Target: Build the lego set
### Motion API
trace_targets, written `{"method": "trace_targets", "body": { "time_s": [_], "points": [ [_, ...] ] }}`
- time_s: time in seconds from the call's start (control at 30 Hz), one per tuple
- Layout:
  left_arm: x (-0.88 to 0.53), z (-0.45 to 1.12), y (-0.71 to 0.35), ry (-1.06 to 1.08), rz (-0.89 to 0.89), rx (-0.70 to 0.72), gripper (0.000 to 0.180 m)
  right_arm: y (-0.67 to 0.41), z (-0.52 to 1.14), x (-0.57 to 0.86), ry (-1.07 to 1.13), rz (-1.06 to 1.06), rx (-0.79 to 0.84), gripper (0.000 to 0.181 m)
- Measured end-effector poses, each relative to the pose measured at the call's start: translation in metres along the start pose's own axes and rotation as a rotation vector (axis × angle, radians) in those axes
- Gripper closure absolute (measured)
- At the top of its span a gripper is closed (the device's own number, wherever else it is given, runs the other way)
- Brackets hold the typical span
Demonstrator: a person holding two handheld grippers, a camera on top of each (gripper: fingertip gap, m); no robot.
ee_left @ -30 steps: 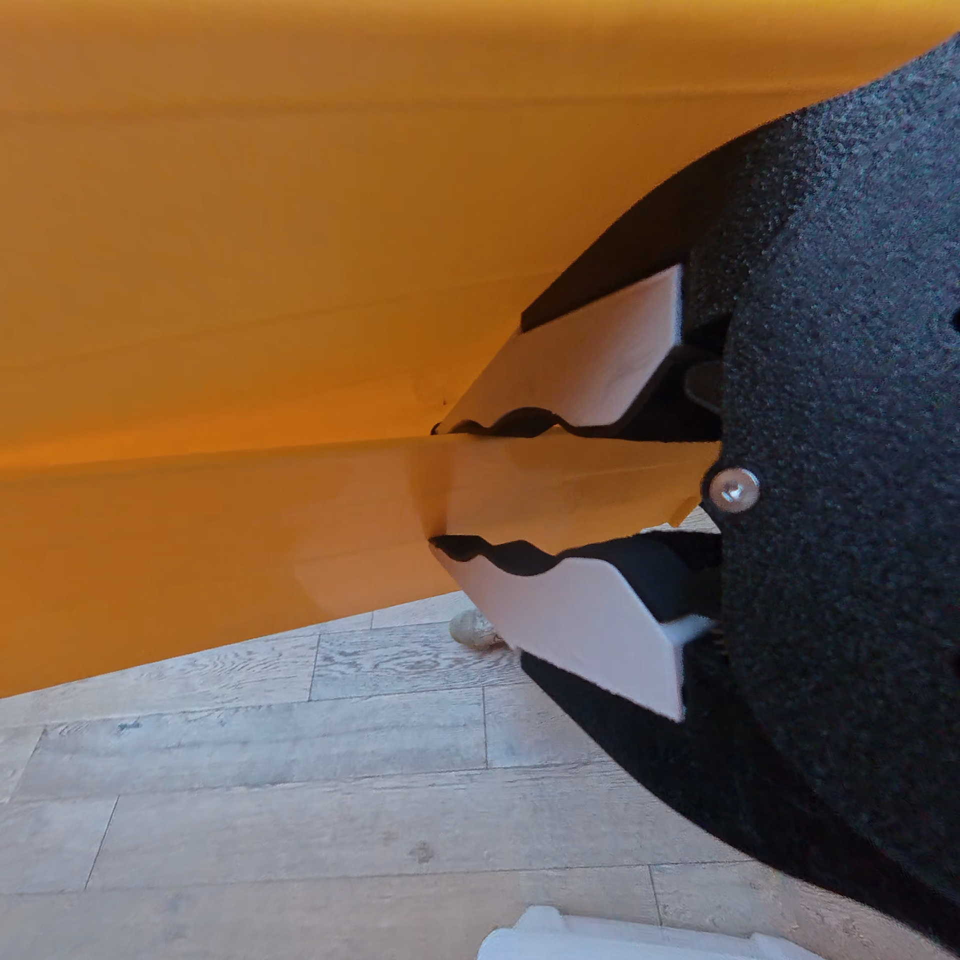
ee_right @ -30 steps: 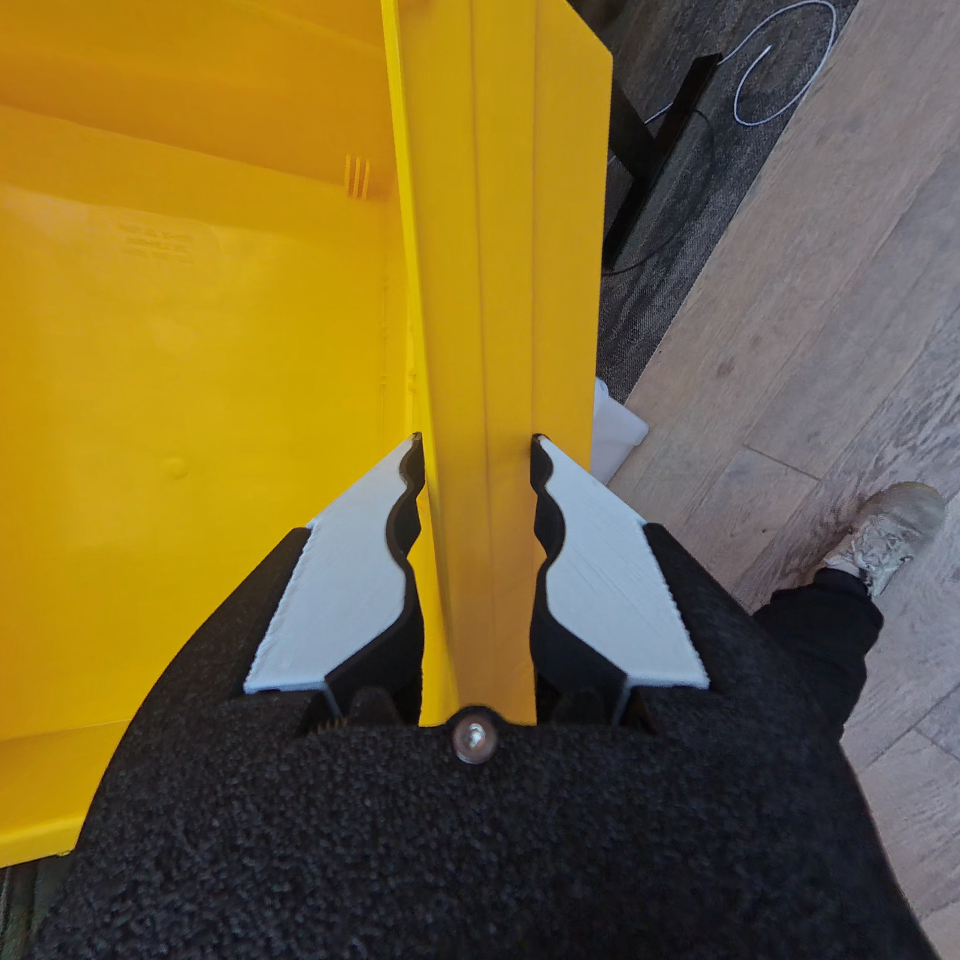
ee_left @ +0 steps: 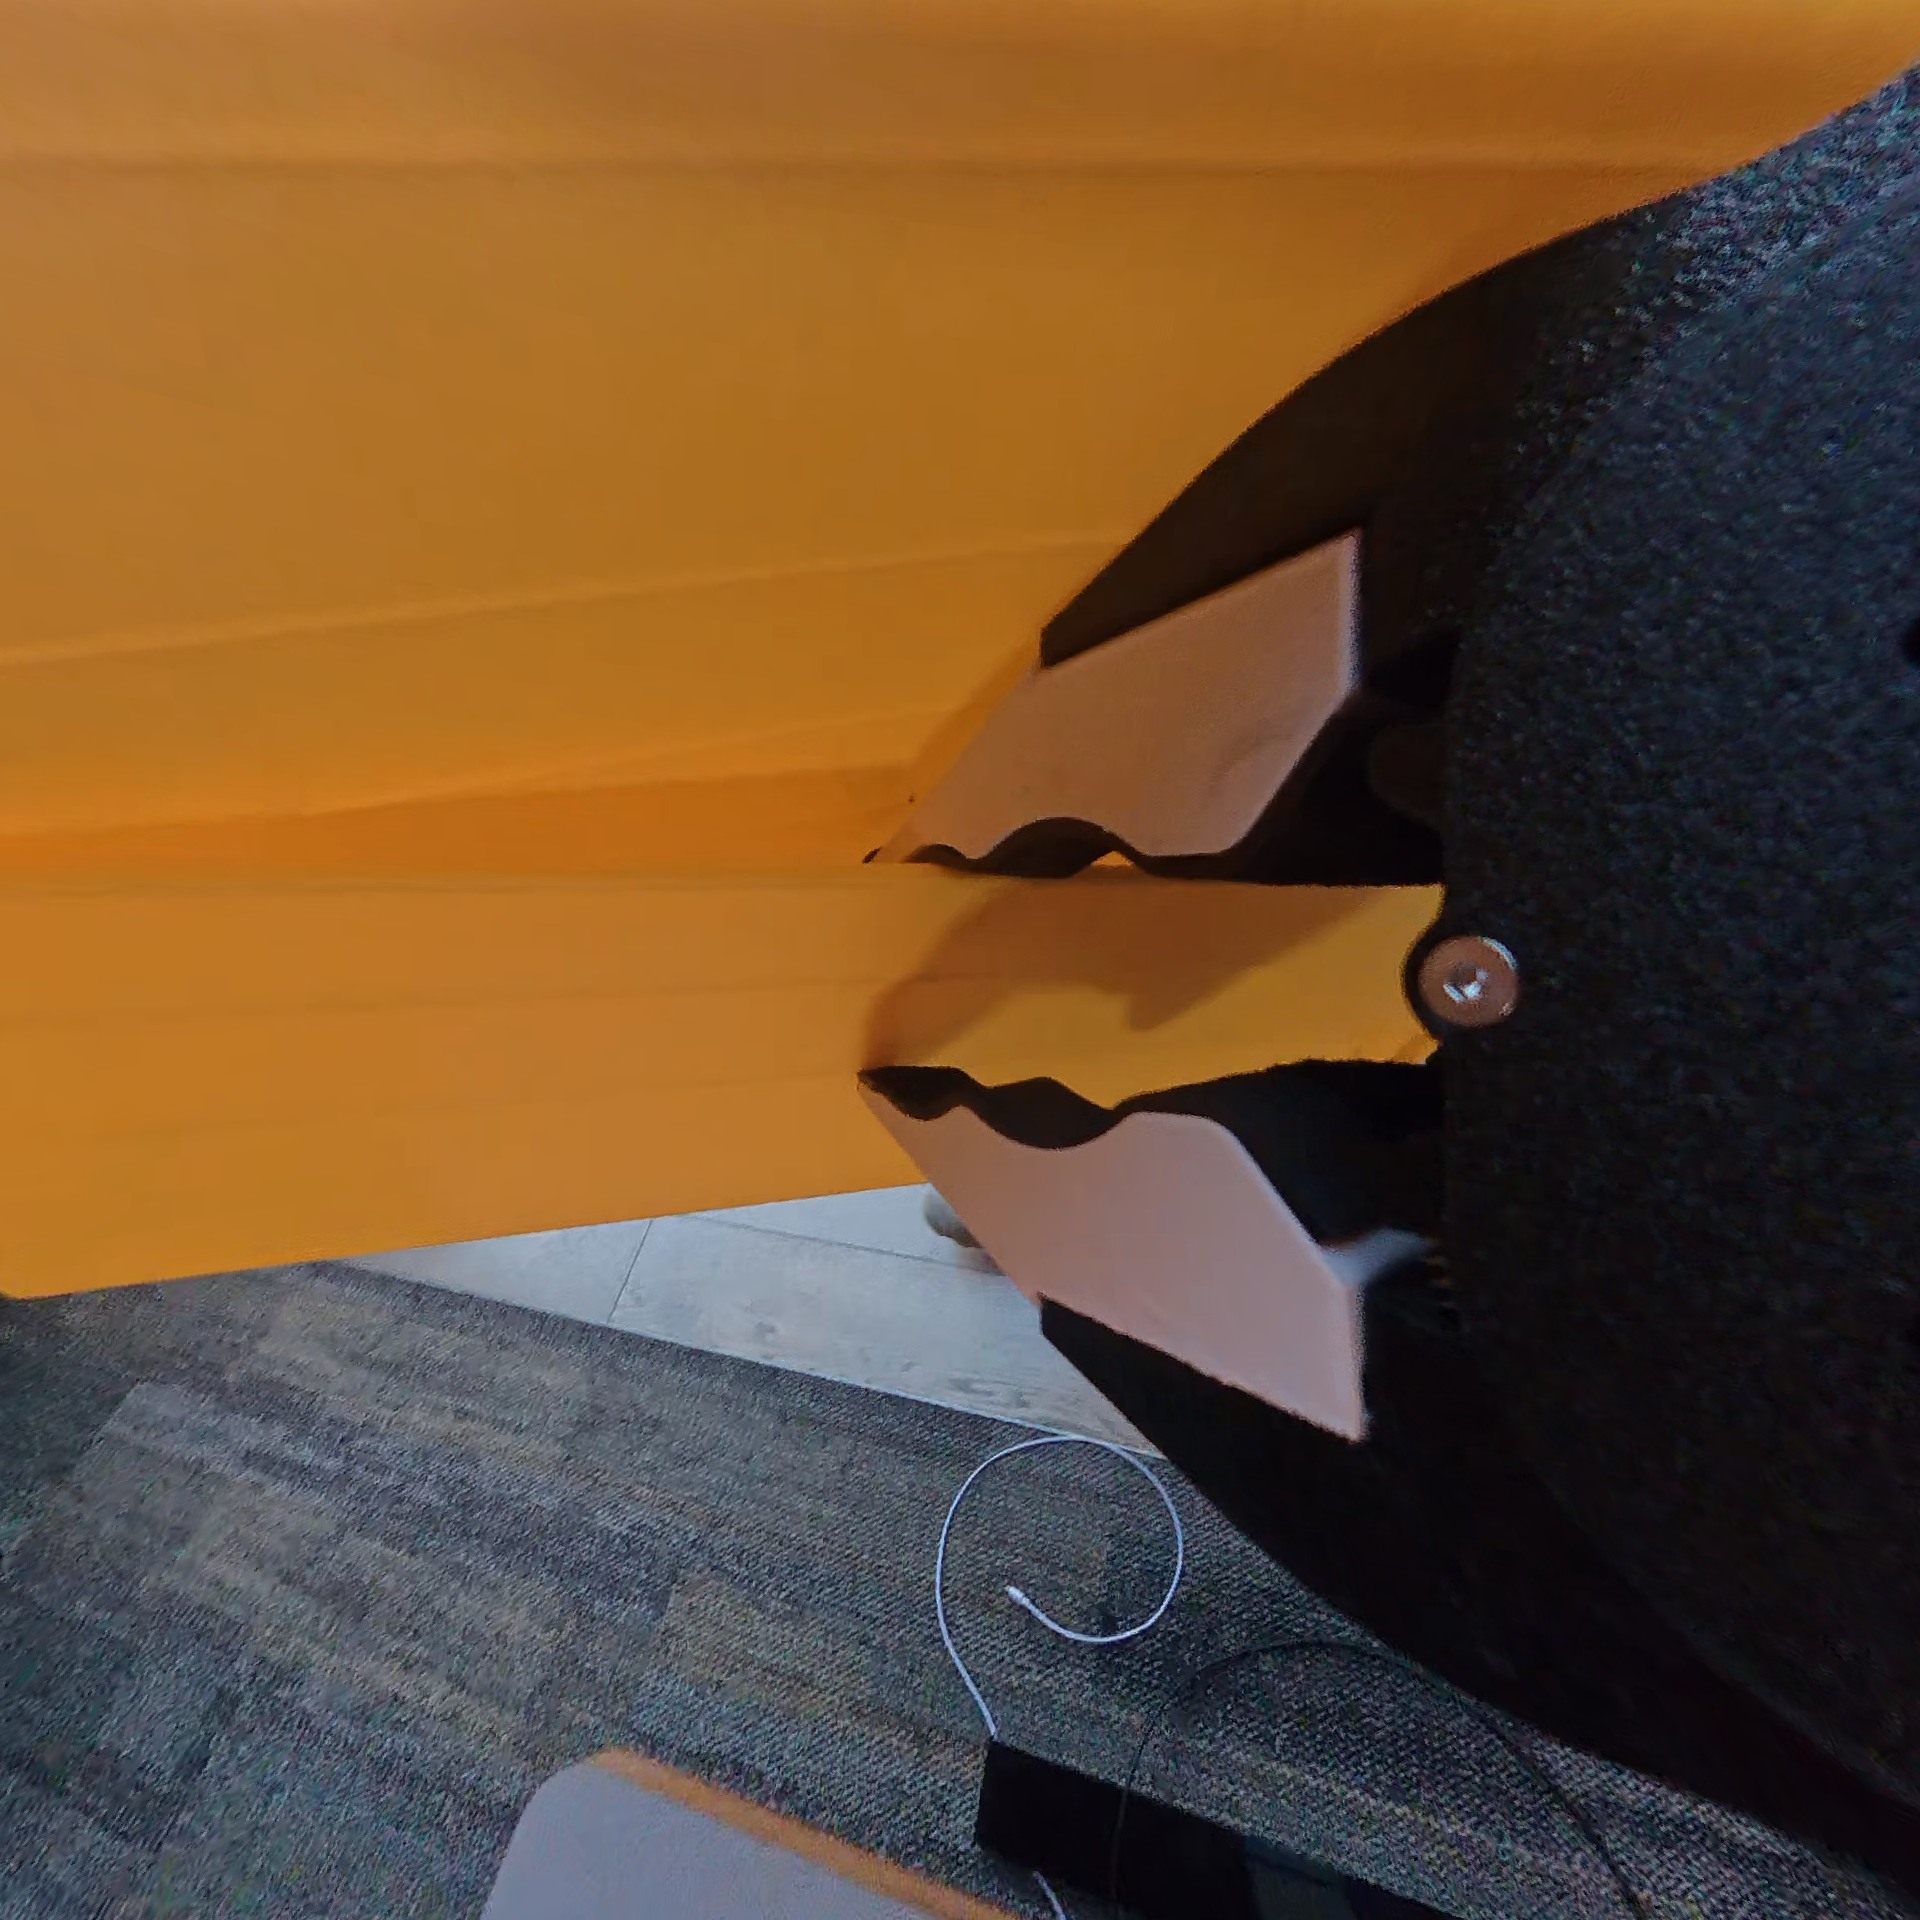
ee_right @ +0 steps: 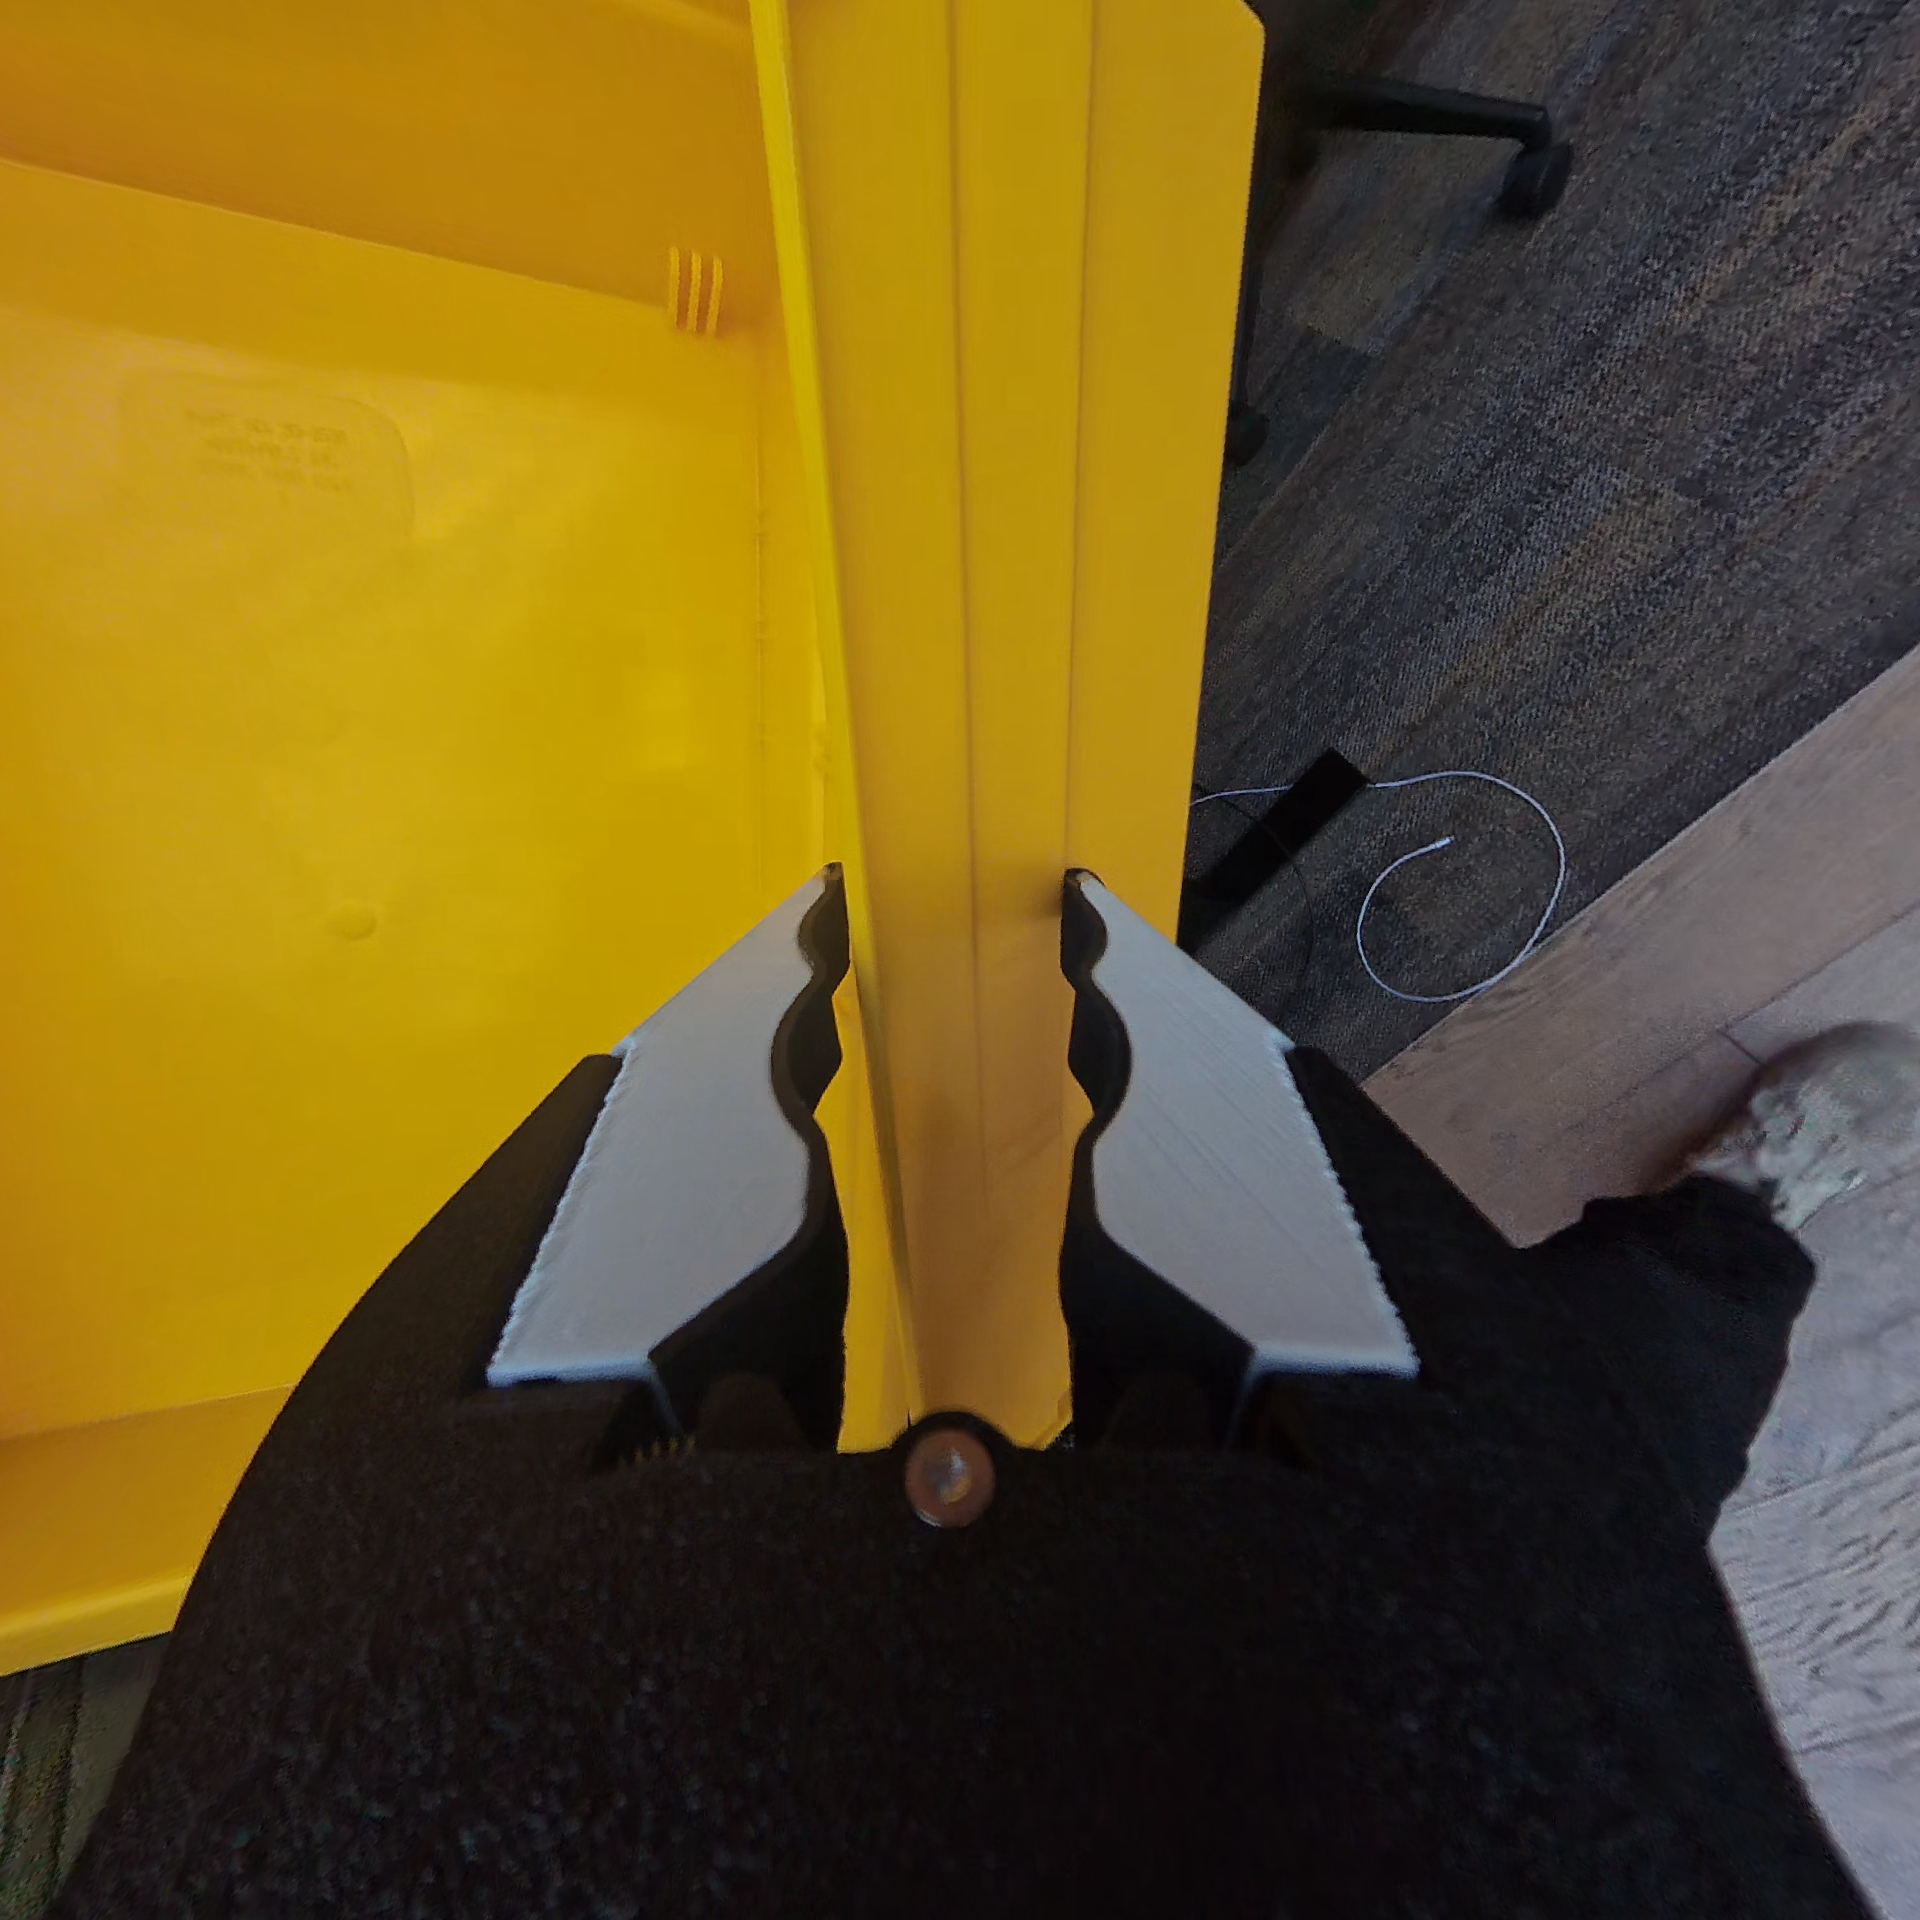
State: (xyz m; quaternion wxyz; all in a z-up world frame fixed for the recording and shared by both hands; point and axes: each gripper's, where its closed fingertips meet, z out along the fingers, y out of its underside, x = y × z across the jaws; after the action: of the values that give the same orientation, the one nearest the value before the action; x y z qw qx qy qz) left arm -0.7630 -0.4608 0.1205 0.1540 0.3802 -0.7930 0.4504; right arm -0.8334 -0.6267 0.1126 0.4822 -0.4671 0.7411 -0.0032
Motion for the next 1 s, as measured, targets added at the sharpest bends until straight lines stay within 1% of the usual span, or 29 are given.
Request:
{"method": "trace_targets", "body": {
  "time_s": [0.13, 0.23, 0.37, 0.5, 0.7, 0.8, 1.0],
  "points": [
    [-0.07, 0.047, -0.087, -0.092, -0.067, 0.08, 0.146, -0.1, 0.085, 0.024, -0.073, -0.051, -0.091, 0.142],
    [-0.121, 0.074, -0.15, -0.163, -0.165, 0.146, 0.146, -0.181, 0.151, 0.034, -0.117, -0.089, -0.178, 0.142],
    [-0.18, 0.089, -0.223, -0.254, -0.276, 0.236, 0.147, -0.282, 0.236, 0.024, -0.174, -0.211, -0.331, 0.142],
    [-0.244, 0.086, -0.287, -0.333, -0.389, 0.343, 0.147, -0.36, 0.322, -0.004, -0.226, -0.325, -0.461, 0.142],
    [-0.368, 0.084, -0.362, -0.412, -0.498, 0.488, 0.147, -0.441, 0.473, -0.039, -0.282, -0.442, -0.573, 0.142],
    [-0.421, 0.074, -0.396, -0.444, -0.553, 0.539, 0.147, -0.473, 0.538, -0.063, -0.291, -0.478, -0.624, 0.142],
    [-0.492, 0.029, -0.431, -0.577, -0.69, 0.659, 0.147, -0.497, 0.645, -0.125, -0.376, -0.588, -0.824, 0.142]
  ]
}}
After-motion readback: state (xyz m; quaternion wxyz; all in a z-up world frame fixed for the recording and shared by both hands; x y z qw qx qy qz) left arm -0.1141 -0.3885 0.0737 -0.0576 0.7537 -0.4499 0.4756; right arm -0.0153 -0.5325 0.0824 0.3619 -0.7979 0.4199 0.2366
